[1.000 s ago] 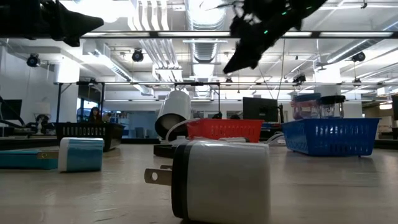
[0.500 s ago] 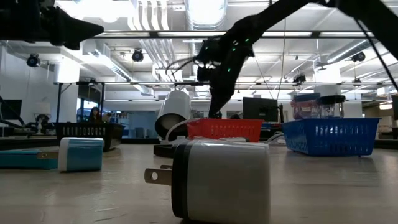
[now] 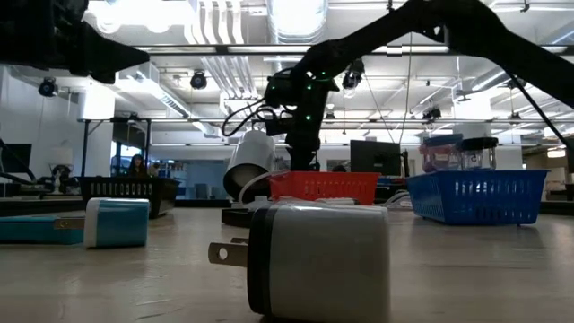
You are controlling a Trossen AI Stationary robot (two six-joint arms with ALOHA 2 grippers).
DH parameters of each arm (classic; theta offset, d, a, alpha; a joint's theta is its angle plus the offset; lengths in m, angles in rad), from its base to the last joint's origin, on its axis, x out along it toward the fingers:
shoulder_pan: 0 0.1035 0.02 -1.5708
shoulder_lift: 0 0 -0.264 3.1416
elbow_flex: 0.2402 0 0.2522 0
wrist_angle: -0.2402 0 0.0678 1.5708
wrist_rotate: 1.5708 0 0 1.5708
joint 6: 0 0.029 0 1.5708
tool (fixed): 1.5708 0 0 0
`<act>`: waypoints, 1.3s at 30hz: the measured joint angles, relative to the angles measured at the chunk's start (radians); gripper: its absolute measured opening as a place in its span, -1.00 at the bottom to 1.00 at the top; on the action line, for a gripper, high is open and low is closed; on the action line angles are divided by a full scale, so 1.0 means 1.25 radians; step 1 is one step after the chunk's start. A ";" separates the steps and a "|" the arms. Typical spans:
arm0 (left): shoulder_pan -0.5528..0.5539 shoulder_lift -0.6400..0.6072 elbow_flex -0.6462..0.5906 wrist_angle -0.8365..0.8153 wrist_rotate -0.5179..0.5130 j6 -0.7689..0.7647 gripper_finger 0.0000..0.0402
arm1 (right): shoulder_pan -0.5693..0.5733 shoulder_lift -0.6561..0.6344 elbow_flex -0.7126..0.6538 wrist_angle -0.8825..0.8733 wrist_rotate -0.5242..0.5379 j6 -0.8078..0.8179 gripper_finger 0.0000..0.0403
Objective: Pick & Place Office items
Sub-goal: Put the white digital clock into the red bin
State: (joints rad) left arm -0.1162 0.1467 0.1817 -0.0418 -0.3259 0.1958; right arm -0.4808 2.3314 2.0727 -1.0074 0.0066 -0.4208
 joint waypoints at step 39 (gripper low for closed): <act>0.000 0.003 -0.019 -0.009 -0.001 -0.038 -1.00 | -0.013 0.046 -0.081 0.094 -0.076 0.038 0.78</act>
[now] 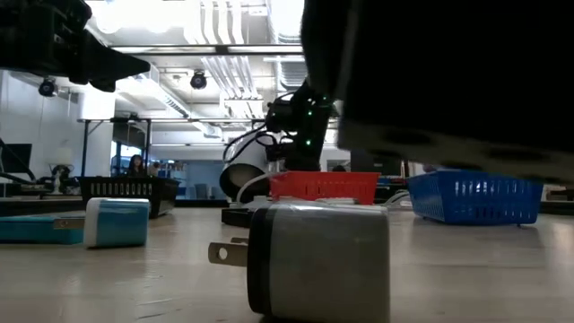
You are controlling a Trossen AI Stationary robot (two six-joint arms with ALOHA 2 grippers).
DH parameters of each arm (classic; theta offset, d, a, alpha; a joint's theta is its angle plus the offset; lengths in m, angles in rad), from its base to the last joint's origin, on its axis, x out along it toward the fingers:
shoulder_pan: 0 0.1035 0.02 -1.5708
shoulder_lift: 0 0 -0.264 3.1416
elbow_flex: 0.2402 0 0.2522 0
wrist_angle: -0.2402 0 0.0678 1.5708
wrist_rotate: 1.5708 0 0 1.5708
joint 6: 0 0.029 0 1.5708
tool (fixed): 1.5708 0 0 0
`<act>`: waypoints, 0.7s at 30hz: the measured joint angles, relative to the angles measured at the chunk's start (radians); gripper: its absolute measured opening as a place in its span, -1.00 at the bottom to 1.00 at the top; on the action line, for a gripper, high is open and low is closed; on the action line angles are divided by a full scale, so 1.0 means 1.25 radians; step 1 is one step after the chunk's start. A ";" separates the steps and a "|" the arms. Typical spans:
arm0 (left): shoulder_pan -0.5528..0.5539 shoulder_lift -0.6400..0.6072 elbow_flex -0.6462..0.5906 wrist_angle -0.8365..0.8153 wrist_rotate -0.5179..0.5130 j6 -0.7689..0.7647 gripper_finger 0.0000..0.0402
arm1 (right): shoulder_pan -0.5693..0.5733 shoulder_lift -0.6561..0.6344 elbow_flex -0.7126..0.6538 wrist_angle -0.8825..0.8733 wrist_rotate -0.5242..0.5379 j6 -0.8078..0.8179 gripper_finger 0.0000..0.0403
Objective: Pick & Place Office items
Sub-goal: Put the white digital clock into the red bin
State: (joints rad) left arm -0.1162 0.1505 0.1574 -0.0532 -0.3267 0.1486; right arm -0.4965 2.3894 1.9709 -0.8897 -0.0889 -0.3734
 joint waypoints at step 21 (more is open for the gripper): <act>0.000 0.000 0.000 0.001 -0.002 0.000 -1.00 | -0.001 0.000 0.003 0.058 -0.020 0.058 0.61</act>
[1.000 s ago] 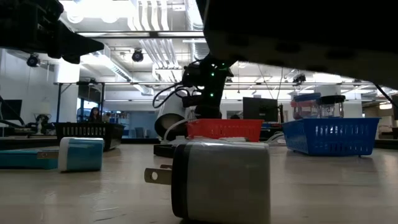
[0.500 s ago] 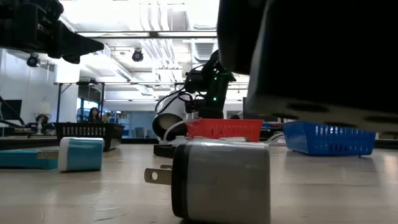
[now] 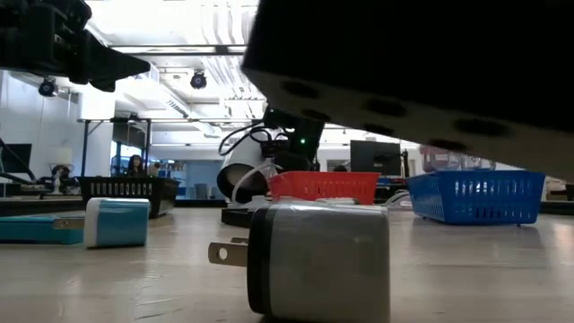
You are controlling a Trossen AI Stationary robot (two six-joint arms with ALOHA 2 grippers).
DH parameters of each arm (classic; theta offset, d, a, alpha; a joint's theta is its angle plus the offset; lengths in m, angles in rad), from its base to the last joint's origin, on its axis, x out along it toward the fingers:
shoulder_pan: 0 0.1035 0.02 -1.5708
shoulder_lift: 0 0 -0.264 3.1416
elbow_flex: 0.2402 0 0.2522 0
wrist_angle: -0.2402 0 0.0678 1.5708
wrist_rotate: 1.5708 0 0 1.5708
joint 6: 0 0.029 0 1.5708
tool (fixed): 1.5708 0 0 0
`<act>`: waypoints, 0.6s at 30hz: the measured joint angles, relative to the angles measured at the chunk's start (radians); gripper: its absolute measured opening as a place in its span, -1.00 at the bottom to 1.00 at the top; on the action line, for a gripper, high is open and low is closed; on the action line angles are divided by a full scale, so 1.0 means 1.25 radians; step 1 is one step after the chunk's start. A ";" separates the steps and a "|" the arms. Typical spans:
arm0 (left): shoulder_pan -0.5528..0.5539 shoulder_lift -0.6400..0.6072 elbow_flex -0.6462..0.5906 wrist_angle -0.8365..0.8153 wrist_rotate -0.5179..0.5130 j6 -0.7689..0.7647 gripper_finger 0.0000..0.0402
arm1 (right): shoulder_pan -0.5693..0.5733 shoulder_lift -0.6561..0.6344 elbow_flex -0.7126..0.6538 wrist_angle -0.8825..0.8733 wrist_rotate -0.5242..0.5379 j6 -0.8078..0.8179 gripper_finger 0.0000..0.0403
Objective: Pick & Place Office items
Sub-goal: Put the white digital clock into the red bin
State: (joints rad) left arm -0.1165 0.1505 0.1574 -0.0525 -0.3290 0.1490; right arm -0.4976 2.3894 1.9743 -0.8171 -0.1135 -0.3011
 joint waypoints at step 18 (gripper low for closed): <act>0.000 0.000 0.000 0.000 0.002 -0.001 -1.00 | 0.006 0.000 -0.005 0.037 0.017 0.037 -0.16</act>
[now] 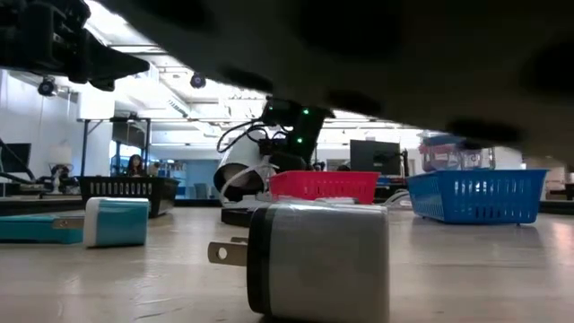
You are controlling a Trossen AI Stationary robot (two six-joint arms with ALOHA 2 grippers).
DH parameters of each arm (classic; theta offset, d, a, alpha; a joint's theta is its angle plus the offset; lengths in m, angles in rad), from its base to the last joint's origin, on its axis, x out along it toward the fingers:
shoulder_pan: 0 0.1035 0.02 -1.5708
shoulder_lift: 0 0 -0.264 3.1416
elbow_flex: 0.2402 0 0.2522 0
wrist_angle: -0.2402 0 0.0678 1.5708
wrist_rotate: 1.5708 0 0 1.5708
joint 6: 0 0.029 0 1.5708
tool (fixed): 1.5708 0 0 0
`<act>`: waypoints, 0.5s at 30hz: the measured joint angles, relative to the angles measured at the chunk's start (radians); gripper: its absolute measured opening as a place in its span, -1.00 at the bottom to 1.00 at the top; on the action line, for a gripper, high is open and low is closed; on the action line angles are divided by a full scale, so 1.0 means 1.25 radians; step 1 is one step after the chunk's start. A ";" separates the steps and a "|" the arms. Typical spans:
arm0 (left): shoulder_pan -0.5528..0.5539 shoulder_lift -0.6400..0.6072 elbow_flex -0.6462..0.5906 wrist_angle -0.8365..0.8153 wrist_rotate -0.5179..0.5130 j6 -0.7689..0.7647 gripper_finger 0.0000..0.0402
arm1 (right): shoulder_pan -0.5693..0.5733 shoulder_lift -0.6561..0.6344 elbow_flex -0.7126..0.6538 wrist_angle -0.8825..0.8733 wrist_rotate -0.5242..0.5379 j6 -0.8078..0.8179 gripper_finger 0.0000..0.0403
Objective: Pick & Place Office items
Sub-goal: Put the white digital clock into the red bin
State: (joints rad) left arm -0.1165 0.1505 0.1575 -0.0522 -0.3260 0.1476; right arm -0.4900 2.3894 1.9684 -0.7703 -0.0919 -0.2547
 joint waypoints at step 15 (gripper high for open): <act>0.000 0.000 -0.001 0.006 0.000 -0.009 -1.00 | 0.017 -0.002 -0.005 -0.013 0.036 -0.077 -0.50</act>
State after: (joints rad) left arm -0.1165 0.1505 0.1567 -0.0449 -0.3264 0.1360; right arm -0.4689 2.3866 1.9617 -0.7860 -0.0472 -0.3514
